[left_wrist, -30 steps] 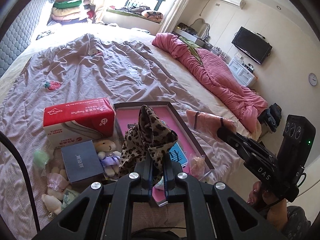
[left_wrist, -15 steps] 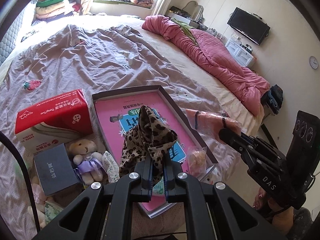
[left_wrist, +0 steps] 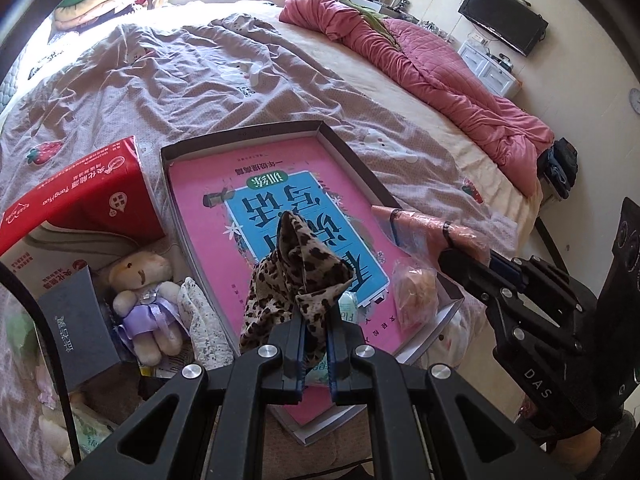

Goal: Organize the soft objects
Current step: 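Carry the scrunchie and pink bagged item over the tray with both grippers, then open both grippers to drop the scrunchie and pink item onto the tray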

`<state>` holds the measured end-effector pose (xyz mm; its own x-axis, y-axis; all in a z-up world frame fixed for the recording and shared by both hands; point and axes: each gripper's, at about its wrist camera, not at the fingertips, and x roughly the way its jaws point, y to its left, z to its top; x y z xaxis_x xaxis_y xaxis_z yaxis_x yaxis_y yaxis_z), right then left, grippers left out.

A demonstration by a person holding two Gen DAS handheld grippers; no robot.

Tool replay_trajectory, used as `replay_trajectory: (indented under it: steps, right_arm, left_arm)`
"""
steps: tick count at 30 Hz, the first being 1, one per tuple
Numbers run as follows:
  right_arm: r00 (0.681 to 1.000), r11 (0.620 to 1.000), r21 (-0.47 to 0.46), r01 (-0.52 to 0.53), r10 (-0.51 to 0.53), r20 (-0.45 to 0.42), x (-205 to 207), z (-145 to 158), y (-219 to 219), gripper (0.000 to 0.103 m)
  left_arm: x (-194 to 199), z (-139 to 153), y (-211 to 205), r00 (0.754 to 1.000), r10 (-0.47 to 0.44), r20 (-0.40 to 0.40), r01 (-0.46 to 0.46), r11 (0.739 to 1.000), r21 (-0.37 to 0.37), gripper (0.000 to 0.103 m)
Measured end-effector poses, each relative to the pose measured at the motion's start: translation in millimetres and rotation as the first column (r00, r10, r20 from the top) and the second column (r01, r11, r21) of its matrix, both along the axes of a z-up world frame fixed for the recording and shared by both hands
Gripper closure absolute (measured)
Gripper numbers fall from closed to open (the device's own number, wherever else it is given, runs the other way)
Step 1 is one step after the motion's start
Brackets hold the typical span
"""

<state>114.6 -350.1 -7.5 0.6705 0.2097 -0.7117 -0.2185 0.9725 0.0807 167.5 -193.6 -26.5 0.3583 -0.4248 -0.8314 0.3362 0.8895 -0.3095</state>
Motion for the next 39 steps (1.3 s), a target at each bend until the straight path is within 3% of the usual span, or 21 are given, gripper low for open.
replay_trajectory:
  steps: [12, 22, 39]
  right_arm:
    - [0.998, 0.985, -0.172, -0.019, 0.009, -0.061, 3, -31, 13, 0.086]
    - [0.985, 0.989, -0.104, -0.102, 0.086, -0.147, 2, -54, 29, 0.084]
    - [0.972, 0.991, -0.053, -0.121, 0.107, -0.207, 4, -66, 34, 0.075]
  left_arm:
    - [2, -27, -12, 0.998, -0.031, -0.057, 0.033, 0.999, 0.041, 0.095]
    - [2, -32, -12, 0.997, -0.028, -0.077, 0.03, 0.999, 0.025, 0.095]
    - [3, -32, -5, 0.996, -0.009, -0.09, 0.009, 1.0, -0.006, 0.095]
